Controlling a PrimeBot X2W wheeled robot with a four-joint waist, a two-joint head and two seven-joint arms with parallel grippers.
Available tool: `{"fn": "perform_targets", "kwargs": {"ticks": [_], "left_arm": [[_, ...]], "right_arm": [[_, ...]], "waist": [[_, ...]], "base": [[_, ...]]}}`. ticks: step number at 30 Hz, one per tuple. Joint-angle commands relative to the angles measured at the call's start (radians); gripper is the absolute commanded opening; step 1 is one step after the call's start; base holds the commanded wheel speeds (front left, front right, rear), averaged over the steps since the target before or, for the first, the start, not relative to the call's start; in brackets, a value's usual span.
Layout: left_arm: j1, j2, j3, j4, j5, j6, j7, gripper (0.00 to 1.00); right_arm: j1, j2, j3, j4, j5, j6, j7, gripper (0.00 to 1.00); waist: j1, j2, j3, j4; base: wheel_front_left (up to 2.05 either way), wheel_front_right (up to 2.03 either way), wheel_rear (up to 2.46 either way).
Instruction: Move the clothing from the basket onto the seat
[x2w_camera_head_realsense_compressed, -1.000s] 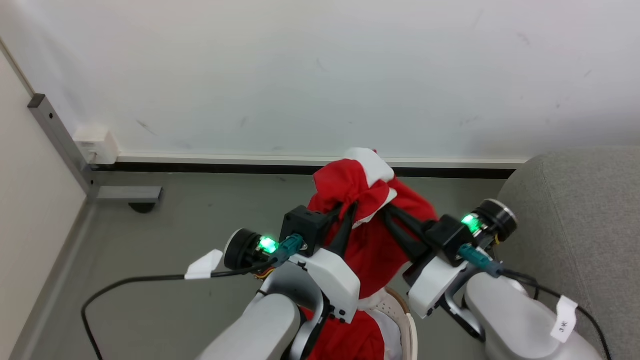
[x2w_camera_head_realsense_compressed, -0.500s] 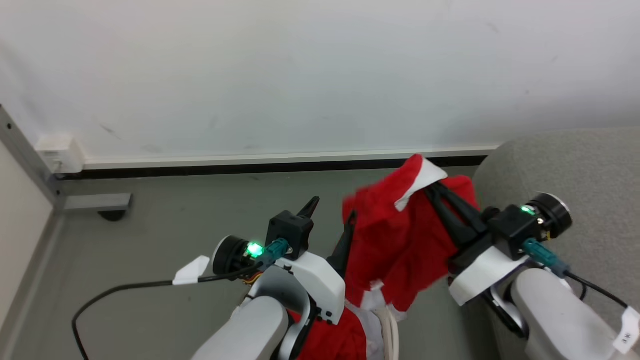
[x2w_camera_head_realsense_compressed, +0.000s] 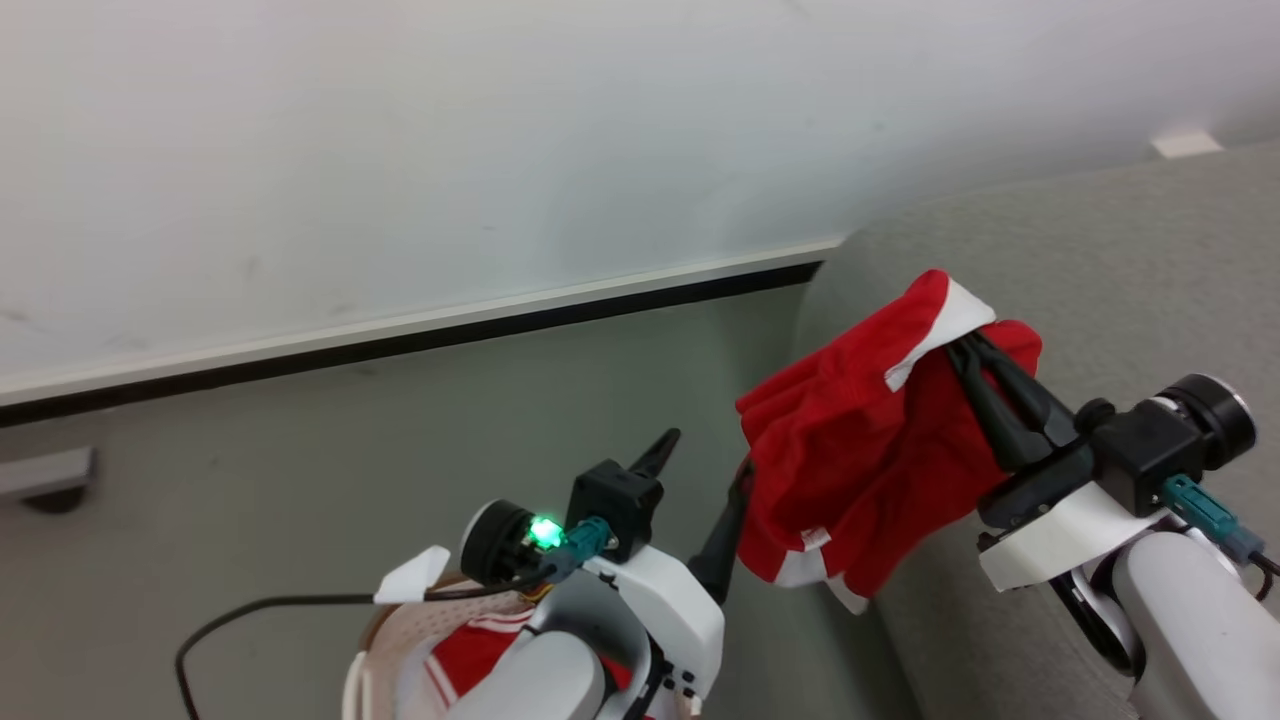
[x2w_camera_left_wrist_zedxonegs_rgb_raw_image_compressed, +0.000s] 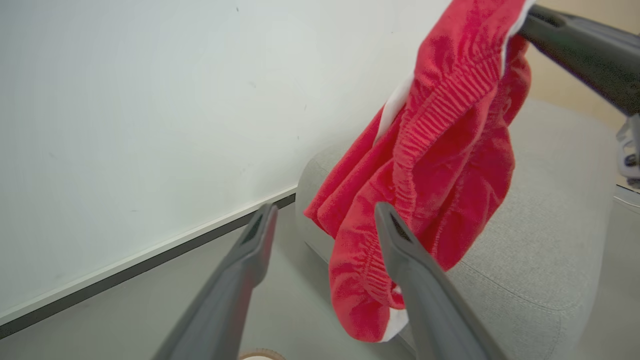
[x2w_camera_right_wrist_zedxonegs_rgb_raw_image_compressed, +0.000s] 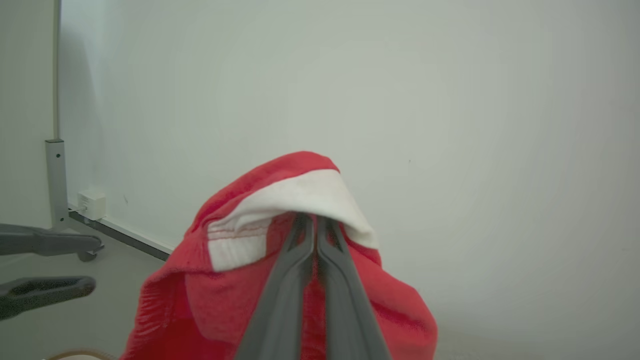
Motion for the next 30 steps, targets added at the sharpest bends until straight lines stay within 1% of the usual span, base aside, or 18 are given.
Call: {"fn": "perform_targets", "kwargs": {"ticks": [1, 4, 7, 13, 19, 24, 27, 30], "left_arm": [[0.013, -0.002, -0.004, -0.007, -0.012, -0.005, -0.001, 1.00], [0.016, -0.001, -0.015, -0.014, -0.012, -0.003, 0.006, 1.00], [0.007, -0.006, -0.025, -0.019, -0.006, -0.007, 0.010, 1.00], [-0.030, -0.009, -0.040, -0.032, 0.014, -0.005, 0.024, 1.00], [-0.110, -0.015, -0.057, -0.044, 0.048, -0.014, 0.056, 1.00], [-0.215, -0.022, -0.059, -0.032, 0.072, -0.026, 0.087, 1.00], [-0.288, -0.031, -0.063, -0.019, 0.092, -0.034, 0.100, 1.00], [-0.356, -0.040, -0.064, -0.001, 0.107, -0.042, 0.103, 1.00]], "right_arm": [[0.010, -0.010, -0.011, -0.008, 0.006, -0.003, 0.000, 0.00], [0.017, -0.019, -0.027, -0.018, 0.010, -0.003, 0.000, 0.00], [0.022, -0.027, -0.054, -0.032, 0.014, -0.003, 0.000, 0.00], [0.033, -0.032, -0.100, -0.062, 0.014, -0.003, 0.000, 0.00], [0.015, -0.024, -0.207, -0.104, 0.029, -0.003, 0.000, 0.00], [-0.075, -0.008, -0.319, -0.123, 0.037, -0.003, 0.000, 0.00], [-0.169, -0.025, -0.383, -0.099, 0.041, -0.003, 0.000, 0.00], [-0.281, -0.063, -0.447, -0.055, 0.042, -0.003, 0.000, 0.00]], "waist": [[-0.0001, -0.0001, 0.009, -0.062], [-0.0001, -0.0001, 0.017, -0.112], [-0.0001, -0.0001, 0.030, -0.147], [-0.0001, -0.0001, 0.090, -0.179], [-0.0001, -0.0001, 0.211, -0.159], [-0.0001, -0.0001, 0.344, -0.129], [-0.0001, -0.0001, 0.425, -0.105], [-0.0001, -0.0001, 0.496, -0.082]], "base": [[0.00, 0.00, 0.00], [0.00, 0.00, 0.00], [0.00, 0.00, 0.00], [0.00, 0.00, 0.00], [0.00, 0.00, 0.00], [0.00, 0.00, 0.00], [0.00, 0.00, 0.00], [0.00, 0.00, 0.00]]}}
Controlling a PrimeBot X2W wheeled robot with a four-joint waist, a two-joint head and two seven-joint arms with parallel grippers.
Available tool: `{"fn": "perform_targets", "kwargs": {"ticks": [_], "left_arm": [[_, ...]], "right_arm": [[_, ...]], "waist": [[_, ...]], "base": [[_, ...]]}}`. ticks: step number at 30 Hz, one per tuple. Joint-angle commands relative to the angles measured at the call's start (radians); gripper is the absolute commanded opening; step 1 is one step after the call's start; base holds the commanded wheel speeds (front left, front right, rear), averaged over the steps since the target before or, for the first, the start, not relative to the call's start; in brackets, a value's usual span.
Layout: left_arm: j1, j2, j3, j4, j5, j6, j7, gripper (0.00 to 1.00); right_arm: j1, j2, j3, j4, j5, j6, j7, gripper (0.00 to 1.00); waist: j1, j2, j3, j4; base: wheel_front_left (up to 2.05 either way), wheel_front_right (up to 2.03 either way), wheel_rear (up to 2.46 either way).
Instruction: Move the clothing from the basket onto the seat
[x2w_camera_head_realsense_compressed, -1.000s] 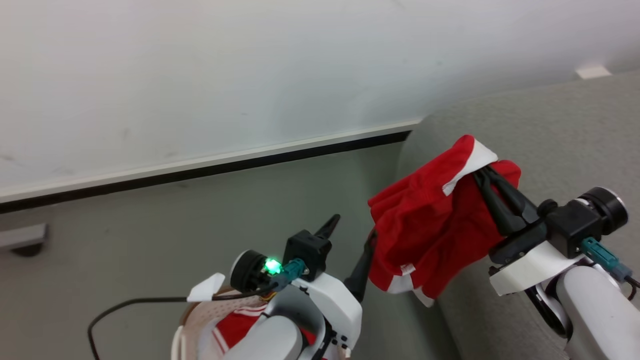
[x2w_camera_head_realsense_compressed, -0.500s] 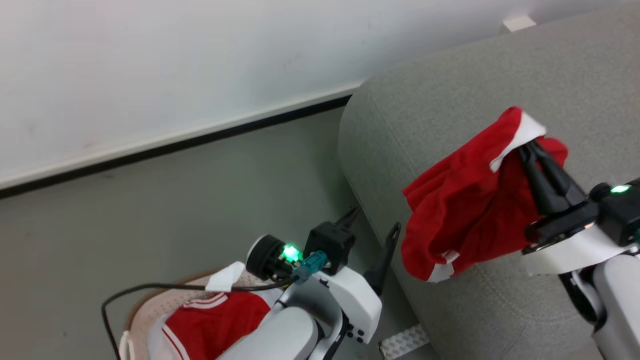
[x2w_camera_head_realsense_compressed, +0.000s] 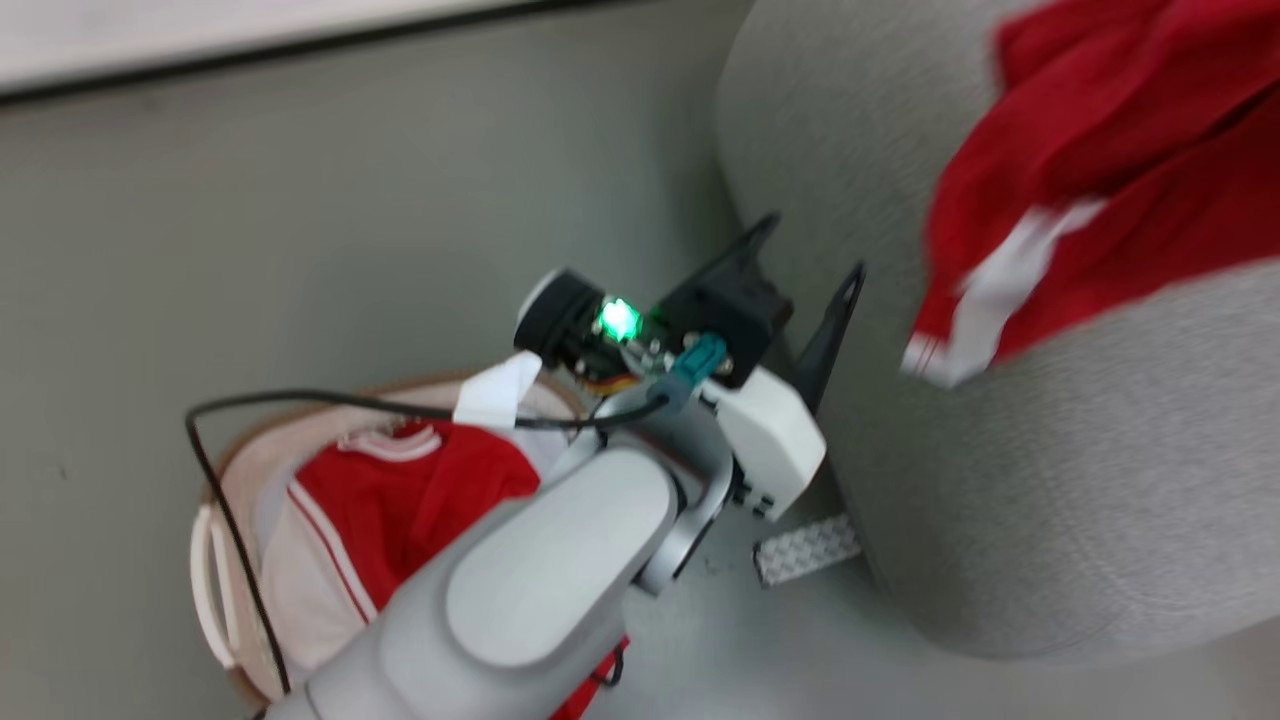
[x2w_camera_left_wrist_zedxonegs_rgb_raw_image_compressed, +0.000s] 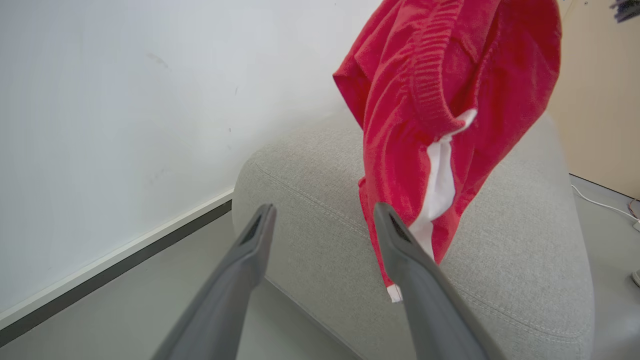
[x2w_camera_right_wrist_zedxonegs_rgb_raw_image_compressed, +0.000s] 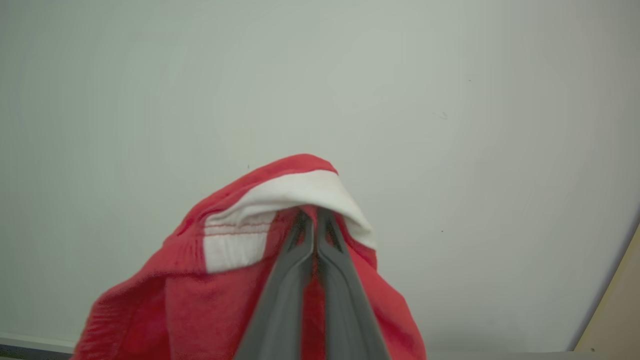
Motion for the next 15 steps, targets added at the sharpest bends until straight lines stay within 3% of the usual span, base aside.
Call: {"fn": "perform_targets", "kwargs": {"ticks": [1, 10, 15], "left_arm": [[-0.036, -0.001, 0.002, 0.011, 0.018, -0.001, 0.001, 1.00], [-0.186, -0.021, -0.018, 0.052, 0.041, -0.007, 0.010, 1.00], [-0.229, -0.026, -0.028, 0.062, 0.043, 0.003, 0.003, 1.00]], "right_arm": [[-0.065, -0.025, -0.032, 0.026, 0.011, -0.002, 0.000, 0.00], [-0.393, -0.221, -0.211, 0.295, -0.010, -0.002, 0.000, 0.00], [-0.444, -0.246, -0.280, 0.468, -0.098, -0.002, 0.000, 0.00]], "waist": [[-0.0003, -0.0001, 0.114, 0.050], [-0.0003, -0.0001, 0.247, 0.084], [-0.0003, -0.0001, 0.297, 0.091]], "base": [[0.00, 0.00, 0.00], [0.00, 0.00, 0.00], [0.00, 0.00, 0.00]]}}
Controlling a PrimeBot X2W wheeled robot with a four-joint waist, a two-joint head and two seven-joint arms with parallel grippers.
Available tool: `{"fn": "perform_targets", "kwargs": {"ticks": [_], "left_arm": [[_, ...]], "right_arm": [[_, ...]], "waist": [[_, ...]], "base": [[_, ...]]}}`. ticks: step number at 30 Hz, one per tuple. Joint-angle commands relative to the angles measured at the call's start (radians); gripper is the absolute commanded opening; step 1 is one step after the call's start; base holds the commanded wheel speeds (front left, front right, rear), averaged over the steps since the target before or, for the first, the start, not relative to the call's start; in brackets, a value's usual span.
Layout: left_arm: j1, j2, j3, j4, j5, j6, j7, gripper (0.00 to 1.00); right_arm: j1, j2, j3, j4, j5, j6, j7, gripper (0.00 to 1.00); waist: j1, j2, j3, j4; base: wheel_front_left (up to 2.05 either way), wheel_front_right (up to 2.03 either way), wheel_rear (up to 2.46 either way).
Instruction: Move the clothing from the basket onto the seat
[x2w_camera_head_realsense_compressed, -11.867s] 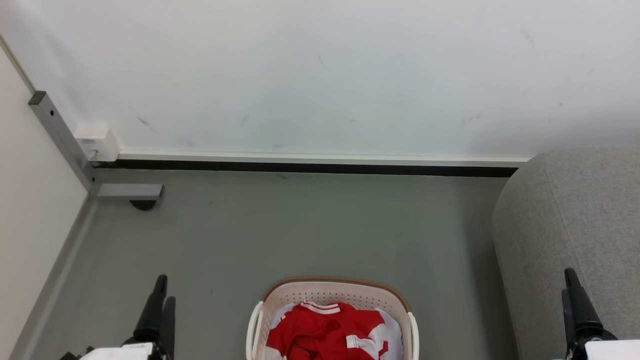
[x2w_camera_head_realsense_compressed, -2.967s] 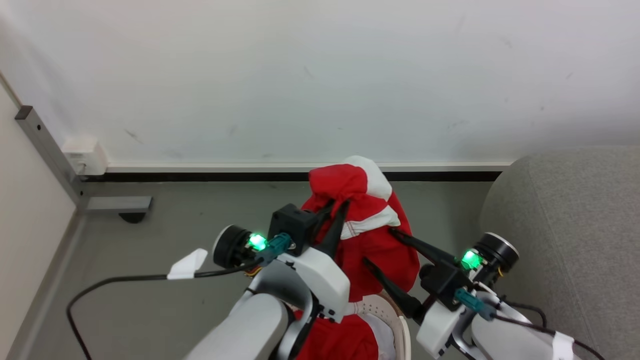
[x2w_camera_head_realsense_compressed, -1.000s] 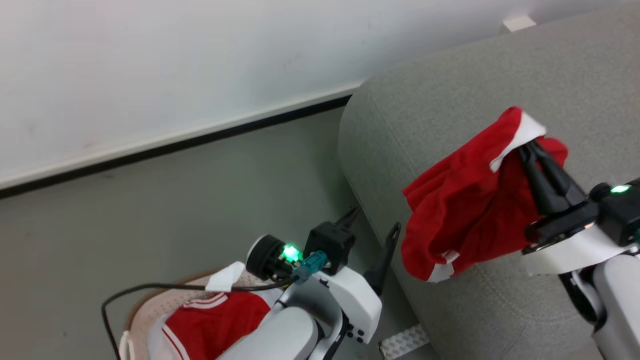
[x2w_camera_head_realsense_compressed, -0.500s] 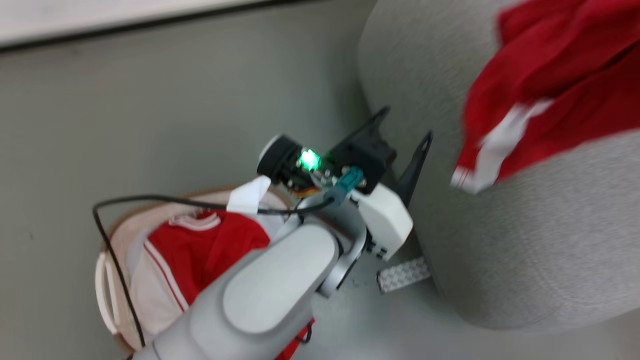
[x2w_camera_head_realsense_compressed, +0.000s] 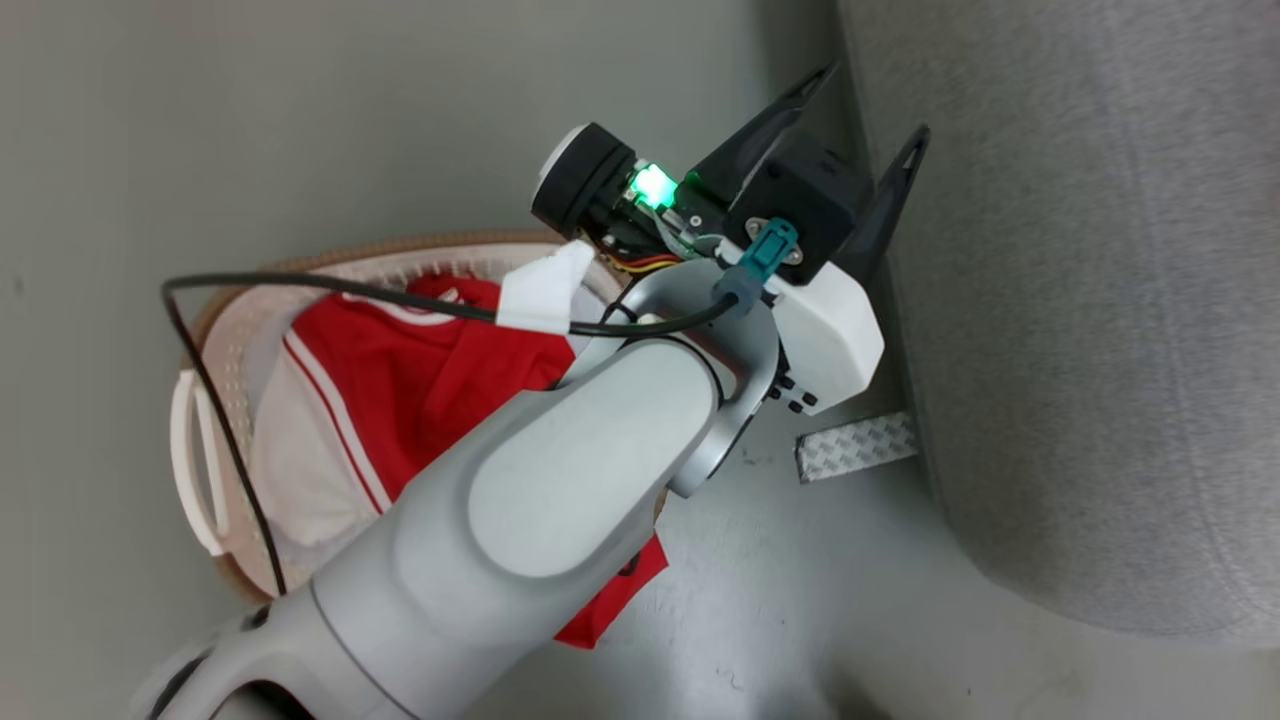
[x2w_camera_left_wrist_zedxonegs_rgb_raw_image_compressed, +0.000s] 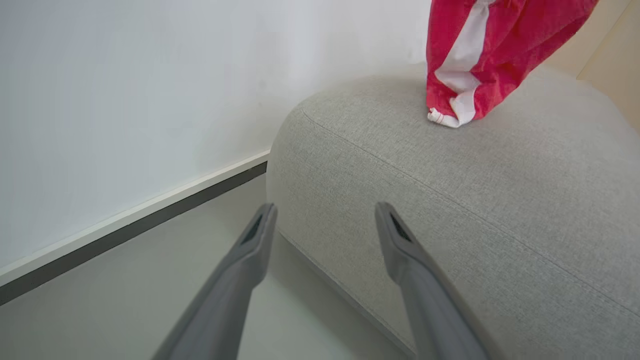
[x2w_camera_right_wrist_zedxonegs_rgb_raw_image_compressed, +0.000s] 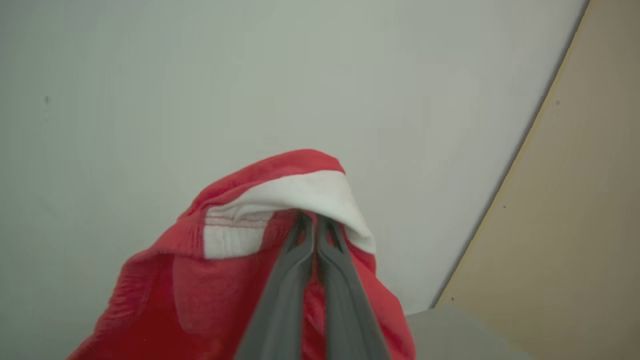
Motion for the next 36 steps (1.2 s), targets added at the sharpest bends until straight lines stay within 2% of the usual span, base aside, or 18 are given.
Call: {"fn": "perform_targets", "kwargs": {"ticks": [1, 5, 6, 7, 8, 9, 10, 13, 18, 23, 27, 31, 36], "left_arm": [[-0.016, 0.001, -0.003, 0.005, 0.002, 0.005, -0.010, 1.00], [-0.024, -0.001, -0.016, 0.021, -0.010, 0.009, -0.015, 1.00], [-0.025, -0.002, -0.019, 0.024, -0.012, 0.010, -0.016, 1.00], [-0.025, -0.002, -0.022, 0.029, -0.014, 0.010, -0.017, 1.00], [-0.026, -0.002, -0.025, 0.034, -0.016, 0.010, -0.017, 1.00], [-0.026, -0.002, -0.027, 0.038, -0.018, 0.009, -0.018, 1.00], [-0.025, -0.002, -0.027, 0.042, -0.021, 0.008, -0.017, 1.00], [-0.016, 0.002, -0.023, 0.054, -0.030, 0.014, -0.024, 1.00], [0.016, 0.010, -0.014, 0.065, -0.044, 0.019, -0.047, 1.00], [0.080, 0.024, 0.016, 0.074, -0.090, 0.034, -0.090, 1.00], [0.164, 0.058, 0.045, 0.078, -0.123, 0.056, -0.131, 1.00], [0.241, 0.083, 0.070, 0.073, -0.158, 0.080, -0.166, 1.00], [0.326, 0.112, 0.095, 0.078, -0.188, 0.097, -0.207, 1.00]], "right_arm": [[0.007, 0.013, -0.014, 0.047, -0.023, -0.002, 0.001, 0.00], [0.072, 0.063, -0.047, 0.153, -0.063, -0.002, 0.001, 0.00], [0.087, 0.074, -0.047, 0.174, -0.074, -0.002, 0.001, 0.06], [0.094, 0.081, -0.060, 0.183, -0.080, -0.003, 0.000, 0.25], [0.103, 0.088, -0.074, 0.189, -0.084, -0.003, 0.000, 0.36], [0.120, 0.102, -0.081, 0.195, -0.087, -0.002, 0.000, 0.76], [0.137, 0.117, -0.082, 0.196, -0.089, -0.002, 0.000, 1.00], [0.167, 0.149, -0.074, 0.182, -0.075, -0.002, 0.001, 1.00], [0.223, 0.166, -0.038, 0.117, -0.057, -0.003, 0.001, 1.00], [0.344, 0.193, 0.031, -0.043, -0.045, -0.002, 0.001, 1.00], [0.470, 0.228, 0.060, -0.199, -0.026, -0.002, 0.001, 1.00], [0.598, 0.239, 0.084, -0.357, -0.050, -0.002, 0.001, 1.00], [0.757, 0.276, 0.087, -0.490, -0.081, -0.003, 0.001, 1.00]], "waist": [[-0.0003, 0.0000, 0.029, 0.015], [-0.0003, 0.0000, 0.040, 0.020], [-0.0003, 0.0000, 0.040, 0.022], [-0.0003, 0.0000, 0.039, 0.023], [-0.0003, 0.0000, 0.036, 0.024], [-0.0003, 0.0000, 0.032, 0.026], [-0.0003, 0.0000, 0.027, 0.026], [-0.0003, 0.0000, 0.003, 0.025], [-0.0003, 0.0000, -0.043, 0.023], [-0.0003, 0.0000, -0.120, 0.035], [-0.0003, 0.0000, -0.203, 0.053], [-0.0003, 0.0000, -0.284, 0.089], [-0.0003, 0.0000, -0.384, 0.147]], "base": [[0.00, 0.00, 0.00], [0.00, 0.00, 0.00], [0.00, 0.00, 0.00], [0.00, 0.00, 0.00], [0.00, 0.00, 0.00], [0.00, 0.00, 0.00], [0.00, 0.00, 0.00], [0.00, 0.00, 0.00], [0.00, 0.00, 0.00], [0.00, 0.00, 0.00], [0.00, 0.00, 0.00], [0.00, 0.00, 0.00], [0.00, 0.00, 0.00]]}}
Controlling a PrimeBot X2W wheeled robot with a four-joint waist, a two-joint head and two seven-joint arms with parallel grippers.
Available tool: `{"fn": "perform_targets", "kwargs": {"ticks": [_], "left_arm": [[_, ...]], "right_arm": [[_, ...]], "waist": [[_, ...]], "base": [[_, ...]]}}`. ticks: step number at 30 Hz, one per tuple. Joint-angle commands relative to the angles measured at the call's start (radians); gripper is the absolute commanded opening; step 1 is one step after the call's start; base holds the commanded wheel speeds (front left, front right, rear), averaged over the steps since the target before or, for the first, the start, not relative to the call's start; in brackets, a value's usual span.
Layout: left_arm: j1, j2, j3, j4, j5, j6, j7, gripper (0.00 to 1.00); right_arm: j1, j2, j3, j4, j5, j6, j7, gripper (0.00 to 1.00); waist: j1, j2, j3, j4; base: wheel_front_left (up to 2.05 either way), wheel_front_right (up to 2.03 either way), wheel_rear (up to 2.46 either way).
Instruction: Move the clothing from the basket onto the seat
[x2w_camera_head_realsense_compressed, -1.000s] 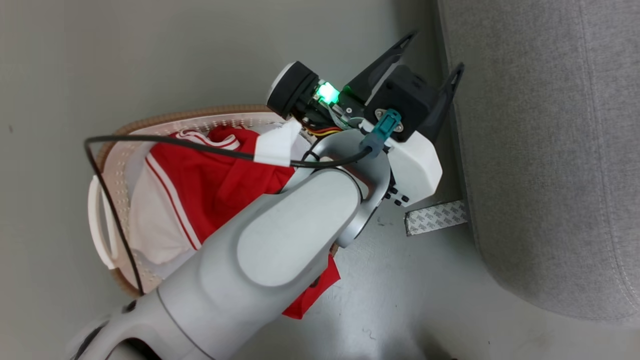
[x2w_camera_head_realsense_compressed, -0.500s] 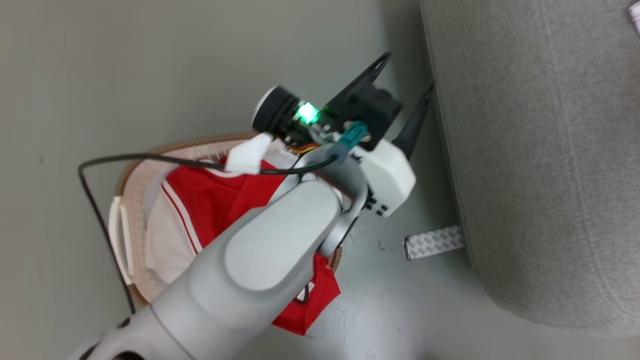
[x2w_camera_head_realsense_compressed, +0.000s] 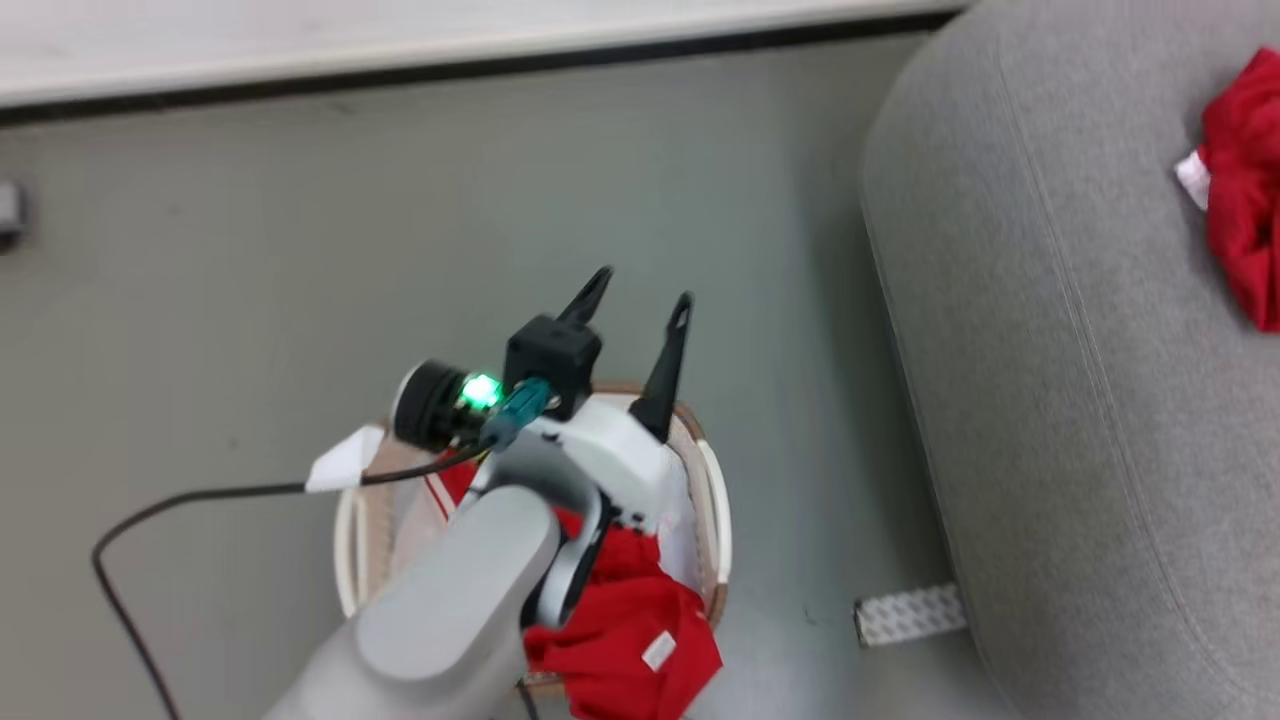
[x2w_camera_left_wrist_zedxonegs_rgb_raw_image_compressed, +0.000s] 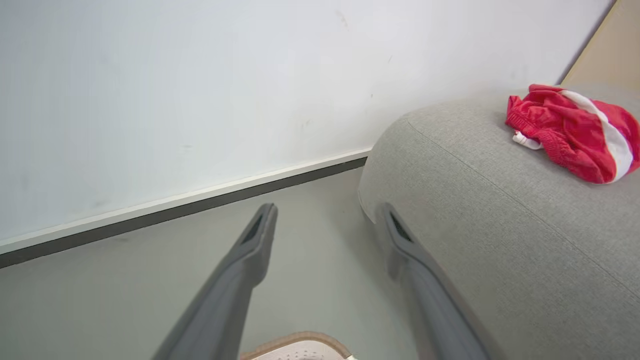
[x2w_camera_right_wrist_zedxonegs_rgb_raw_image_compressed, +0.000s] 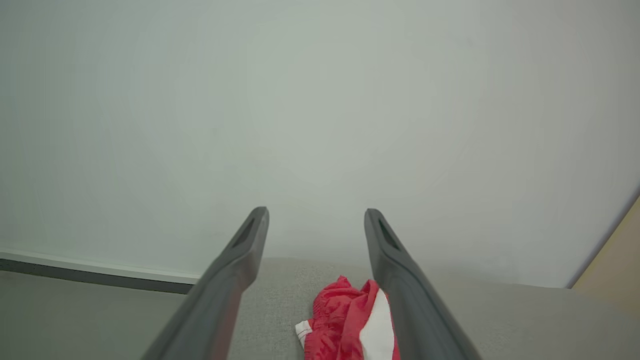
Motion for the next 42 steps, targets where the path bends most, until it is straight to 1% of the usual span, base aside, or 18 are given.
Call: {"fn": "perform_targets", "kwargs": {"ticks": [1, 6, 12, 16, 18, 22, 25, 28, 33, 42], "left_arm": [[0.030, 0.015, 0.005, 0.006, -0.008, 0.004, -0.008, 1.00], [0.110, 0.053, 0.034, 0.011, -0.041, 0.022, -0.042, 1.00], [0.209, 0.101, 0.068, 0.007, -0.076, 0.039, -0.077, 1.00], [0.280, 0.116, 0.083, 0.006, -0.101, 0.028, -0.109, 1.00], [0.312, 0.130, 0.098, 0.009, -0.099, 0.034, -0.122, 1.00], [0.386, 0.147, 0.141, -0.003, -0.096, 0.038, -0.136, 1.00], [0.434, 0.162, 0.193, -0.042, -0.069, 0.031, -0.136, 1.00], [0.501, 0.165, 0.255, -0.079, -0.038, 0.014, -0.136, 1.00], [0.591, 0.139, 0.367, -0.105, 0.018, -0.031, -0.136, 1.00], [0.647, 0.064, 0.502, -0.073, 0.124, -0.111, -0.137, 1.00]], "right_arm": [[0.037, 0.006, -0.003, -0.015, -0.006, -0.002, 0.001, 1.00], [0.166, 0.059, 0.022, -0.068, -0.012, -0.003, 0.001, 1.00], [0.274, 0.100, 0.053, -0.062, -0.014, -0.003, 0.001, 1.00], [0.346, 0.118, 0.055, -0.040, -0.048, -0.003, 0.001, 1.00], [0.383, 0.128, 0.065, -0.025, -0.062, -0.003, 0.001, 1.00], [0.437, 0.141, 0.090, -0.002, -0.086, -0.003, 0.001, 1.00], [0.463, 0.164, 0.095, 0.004, -0.104, -0.003, 0.001, 1.00], [0.473, 0.187, 0.090, 0.015, -0.116, -0.003, 0.001, 1.00], [0.481, 0.214, 0.086, 0.051, -0.133, -0.003, 0.001, 1.00], [0.457, 0.226, 0.092, 0.088, -0.132, -0.003, 0.001, 1.00]], "waist": [[0.0003, 0.0000, -0.080, 0.060], [0.0003, 0.0000, -0.167, 0.106], [0.0003, 0.0000, -0.248, 0.146], [0.0003, 0.0000, -0.309, 0.177], [0.0003, 0.0000, -0.336, 0.188], [0.0003, 0.0000, -0.377, 0.205], [0.0003, 0.0000, -0.390, 0.209], [0.0003, 0.0000, -0.400, 0.208], [0.0003, 0.0000, -0.408, 0.206], [0.0003, 0.0000, -0.405, 0.204]], "base": [[0.00, 0.00, 0.00], [0.00, 0.00, 0.00], [0.00, 0.00, 0.00], [0.00, 0.00, 0.00], [0.00, 0.00, 0.00], [0.00, 0.00, 0.00], [0.00, 0.00, 0.00], [0.00, 0.00, 0.00], [0.00, 0.00, 0.00], [0.00, 0.00, 0.00]]}}
